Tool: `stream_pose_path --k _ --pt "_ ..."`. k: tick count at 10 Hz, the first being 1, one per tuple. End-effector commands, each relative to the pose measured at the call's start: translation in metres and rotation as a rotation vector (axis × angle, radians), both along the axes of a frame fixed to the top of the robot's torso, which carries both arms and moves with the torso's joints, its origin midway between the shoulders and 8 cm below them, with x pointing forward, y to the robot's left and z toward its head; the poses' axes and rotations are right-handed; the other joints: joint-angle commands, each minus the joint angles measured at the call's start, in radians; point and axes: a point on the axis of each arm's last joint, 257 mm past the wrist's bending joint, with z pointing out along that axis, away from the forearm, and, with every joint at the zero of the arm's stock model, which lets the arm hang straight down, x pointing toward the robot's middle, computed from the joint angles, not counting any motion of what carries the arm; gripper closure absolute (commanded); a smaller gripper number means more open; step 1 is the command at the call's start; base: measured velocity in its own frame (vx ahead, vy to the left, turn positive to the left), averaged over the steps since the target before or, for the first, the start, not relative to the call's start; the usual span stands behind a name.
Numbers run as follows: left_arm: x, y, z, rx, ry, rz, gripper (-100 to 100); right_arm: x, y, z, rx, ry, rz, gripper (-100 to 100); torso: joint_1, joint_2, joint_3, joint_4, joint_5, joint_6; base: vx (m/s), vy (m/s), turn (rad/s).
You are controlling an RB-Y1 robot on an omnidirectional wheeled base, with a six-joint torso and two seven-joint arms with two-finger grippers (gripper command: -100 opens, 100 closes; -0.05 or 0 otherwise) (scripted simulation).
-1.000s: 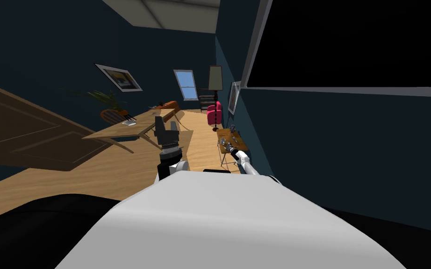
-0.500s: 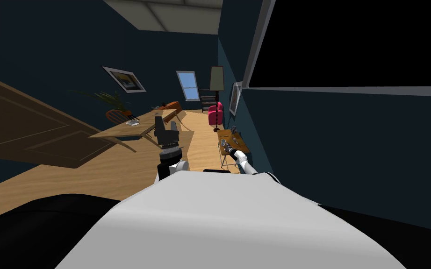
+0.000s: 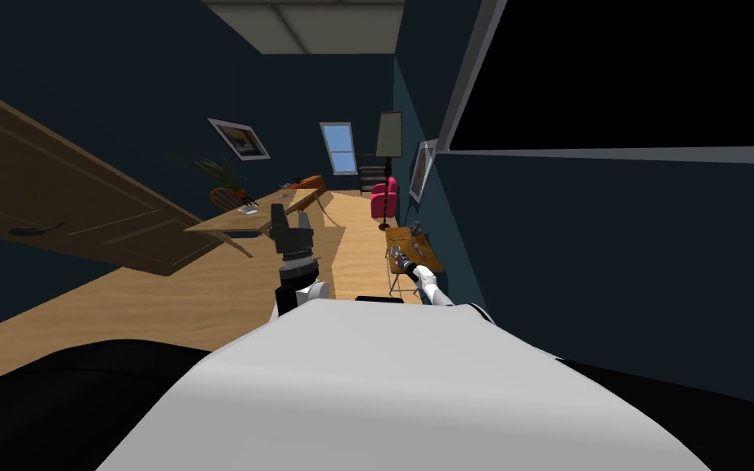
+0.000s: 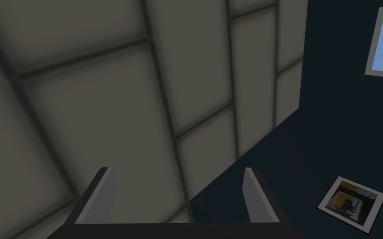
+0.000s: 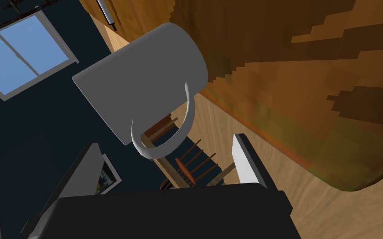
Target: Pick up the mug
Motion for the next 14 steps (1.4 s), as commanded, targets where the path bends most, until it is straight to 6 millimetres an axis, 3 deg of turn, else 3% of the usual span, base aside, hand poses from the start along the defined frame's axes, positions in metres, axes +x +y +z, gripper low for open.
stream_pose_path --k 1,3,5,6,8,12,13,14 --pt "0.000 0.000 0.000 0.000 0.000 0.000 0 0.004 -0.036 -0.002 -0.002 0.005 -0.055 -100 0.000 0.000 0.000 0.000 0.000 0.000 -0.060 0.031 0.391" --pt "0.000 0.000 0.000 0.000 0.000 0.000 0 0.015 -0.019 0.018 0.045 -0.023 -0.042 -100 0.000 0.001 0.001 0.000 0.000 0.001 -0.028 0.023 0.072" --pt "0.000 0.000 0.000 0.000 0.000 0.000 0 0.006 -0.038 0.001 0.022 0.008 -0.074 -100 -0.001 -0.002 -0.001 0.000 0.000 0.001 -0.002 0.004 -0.006" --pt "0.000 0.000 0.000 0.000 0.000 0.000 0 0.004 -0.063 -0.003 0.001 0.006 -0.102 -100 -0.001 -0.003 -0.001 0.000 0.000 0.001 -0.014 0.018 0.320" --pt "0.000 0.000 0.000 0.000 0.000 0.000 0 0.004 -0.063 -0.003 0.001 0.006 -0.102 -100 -0.001 -0.001 -0.001 0.000 0.000 0.001 -0.016 0.008 0.047" --pt "0.000 0.000 0.000 0.000 0.000 0.000 0 -0.006 -0.160 -0.004 -0.001 0.001 -0.258 -100 0.001 0.001 0.000 0.000 0.000 0.000 -0.035 0.044 0.333" --pt "0.000 0.000 0.000 0.000 0.000 0.000 0 -0.006 -0.161 -0.004 0.000 0.000 -0.261 -100 0.003 0.000 0.000 0.000 0.001 0.001 0.005 0.058 0.202" --pt "0.000 0.000 0.000 0.000 0.000 0.000 0 -0.010 -0.185 -0.002 -0.001 -0.005 -0.301 -100 0.002 -0.002 -0.001 0.000 0.001 0.000 -0.001 0.047 0.250"
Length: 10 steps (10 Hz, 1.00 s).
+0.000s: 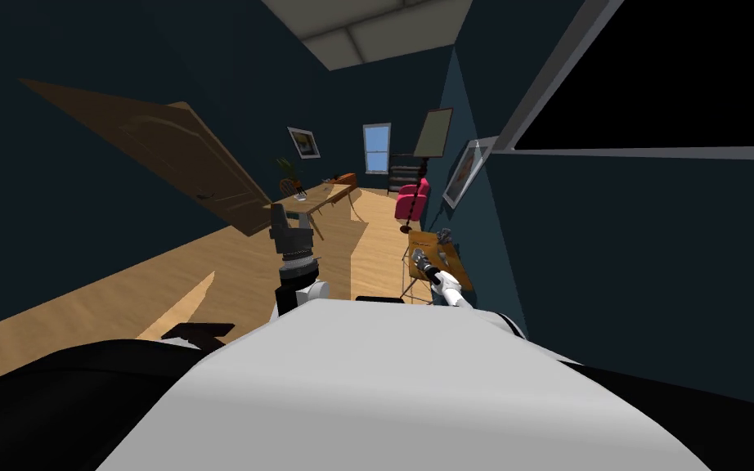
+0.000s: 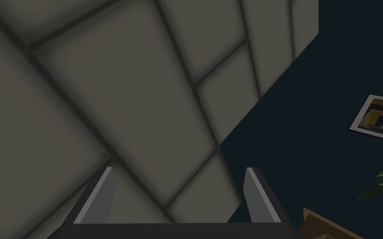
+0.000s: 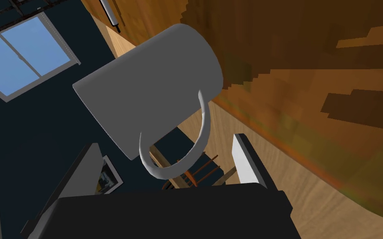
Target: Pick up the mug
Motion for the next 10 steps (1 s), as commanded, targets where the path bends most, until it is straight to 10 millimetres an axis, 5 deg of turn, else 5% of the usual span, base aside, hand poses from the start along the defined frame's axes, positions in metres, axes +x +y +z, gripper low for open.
stream_pose_path --k 1,3,4,8,9,10 --pt "0.000 0.000 0.000 0.000 0.000 0.000 0 -0.006 -0.034 0.003 -0.001 -0.008 -0.060 -100 0.000 0.000 0.000 0.000 0.000 0.000 -0.002 0.059 0.309" --pt "0.000 0.000 0.000 0.000 0.000 0.000 0 -0.006 -0.029 0.000 -0.001 -0.007 -0.055 -100 0.000 0.000 0.000 0.000 0.000 0.000 0.003 0.033 0.097" --pt "0.000 0.000 0.000 0.000 0.000 0.000 0 -0.006 -0.030 0.000 -0.002 -0.008 -0.055 100 -0.002 0.000 0.000 0.000 0.000 0.001 0.000 0.000 0.000" --pt "0.000 0.000 0.000 0.000 0.000 0.000 0 -0.005 -0.030 0.001 0.001 -0.010 -0.057 100 -0.004 -0.001 -0.001 -0.001 -0.001 0.000 0.000 0.000 0.000" --pt "0.000 0.000 0.000 0.000 0.000 0.000 0 -0.005 -0.030 0.001 0.002 -0.010 -0.057 0 -0.004 -0.001 -0.001 -0.001 -0.001 0.000 0.000 0.000 0.000" --pt "0.000 0.000 0.000 0.000 0.000 0.000 0 -0.002 -0.010 0.001 0.001 -0.003 -0.021 100 -0.004 -0.001 -0.001 -0.002 -0.001 0.000 -0.007 -0.073 -0.222"
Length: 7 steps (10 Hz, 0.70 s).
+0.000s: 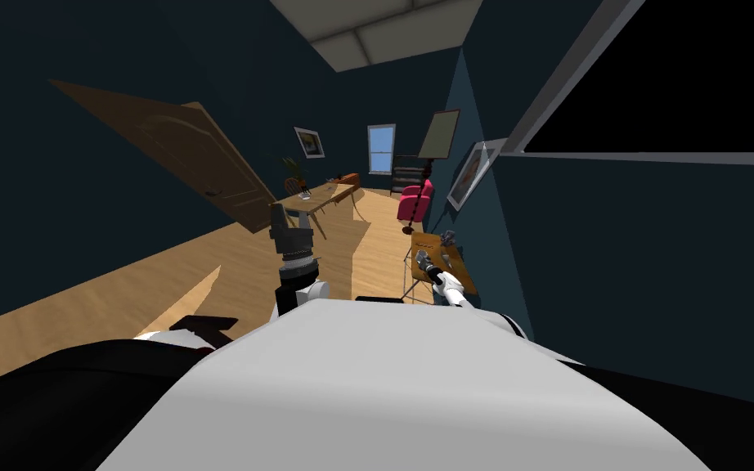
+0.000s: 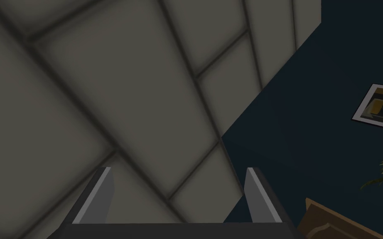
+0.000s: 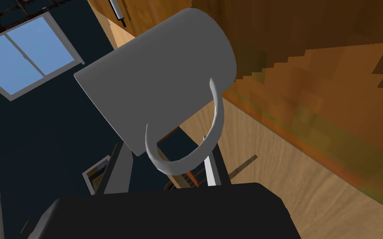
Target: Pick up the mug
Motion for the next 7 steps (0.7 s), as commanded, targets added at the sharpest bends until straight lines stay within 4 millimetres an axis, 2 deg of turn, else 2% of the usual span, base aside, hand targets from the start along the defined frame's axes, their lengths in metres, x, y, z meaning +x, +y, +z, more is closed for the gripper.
stream_pose_path --k 1,2,4,5,7 --pt "0.000 0.000 0.000 0.000 0.000 0.000 0 -0.001 0.006 0.000 -0.002 0.006 0.015 100 0.000 0.000 0.000 0.000 0.000 0.000 -0.005 -0.054 -0.162" --pt "0.000 0.000 0.000 0.000 0.000 0.000 0 0.003 0.031 -0.002 0.000 0.010 0.054 100 0.000 0.000 0.000 0.000 0.000 0.000 -0.005 -0.068 -0.232" --pt "0.000 0.000 0.000 0.000 0.000 0.000 0 0.003 0.031 -0.002 0.000 0.010 0.054 100 0.000 0.000 -0.001 -0.002 -0.001 0.000 -0.002 -0.018 -0.053" --pt "0.000 0.000 0.000 0.000 0.000 0.000 0 0.007 0.054 -0.002 0.002 0.013 0.092 100 0.002 -0.001 -0.002 -0.003 -0.001 0.000 0.002 -0.022 -0.195" --pt "0.000 0.000 0.000 0.000 0.000 0.000 0 0.007 0.055 -0.002 0.001 0.014 0.094 100 0.001 -0.001 -0.003 -0.004 -0.001 0.001 0.001 -0.011 -0.099"
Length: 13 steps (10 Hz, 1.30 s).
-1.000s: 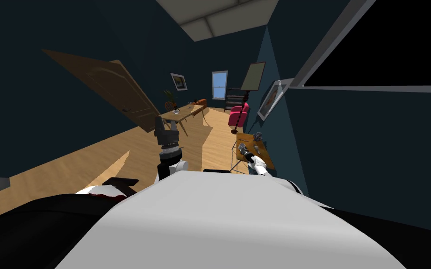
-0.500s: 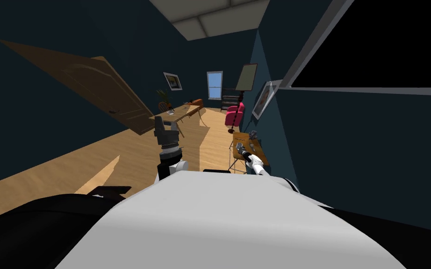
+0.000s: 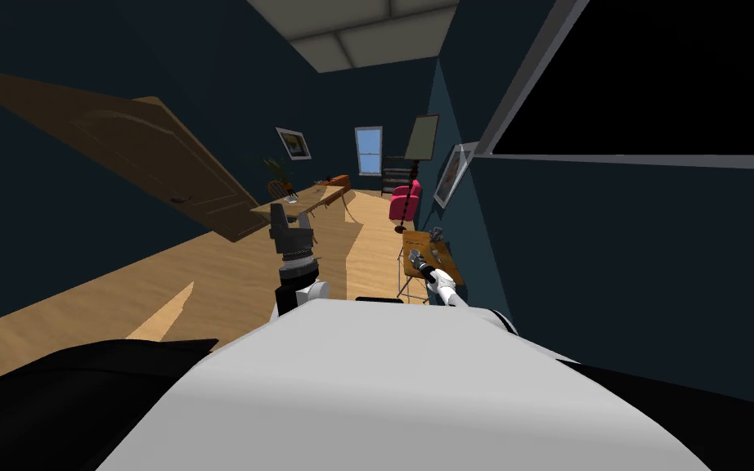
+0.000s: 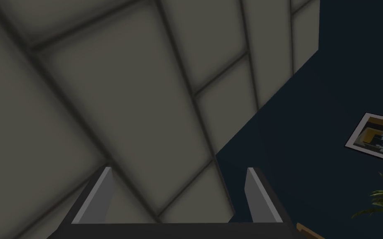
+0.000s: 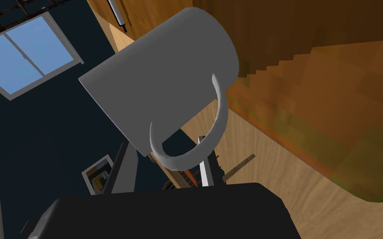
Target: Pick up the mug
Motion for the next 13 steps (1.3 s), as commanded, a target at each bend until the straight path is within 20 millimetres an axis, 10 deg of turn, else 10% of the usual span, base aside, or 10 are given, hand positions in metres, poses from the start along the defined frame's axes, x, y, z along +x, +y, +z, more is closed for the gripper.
stream_pose_path --k 1,3,6,13 --pt "0.000 0.000 0.000 0.000 0.000 0.000 0 0.001 0.026 -0.001 0.002 0.005 0.041 100 0.000 0.000 0.000 0.000 0.000 0.000 0.014 -0.021 -0.276" --pt "0.000 0.000 0.000 0.000 0.000 0.000 0 0.005 0.075 0.001 0.002 0.006 0.120 100 -0.002 -0.002 -0.001 -0.001 0.000 0.002 0.039 -0.034 -0.428" --pt "0.000 0.000 0.000 0.000 0.000 0.000 0 0.005 0.075 0.001 0.002 0.006 0.120 100 0.000 -0.005 -0.004 -0.004 -0.002 -0.004 0.021 -0.019 -0.015" --pt "0.000 0.000 0.000 0.000 0.000 0.000 0 0.006 0.149 0.008 0.000 -0.003 0.239 100 0.000 -0.009 -0.008 -0.007 -0.003 -0.004 0.016 -0.012 -0.148"
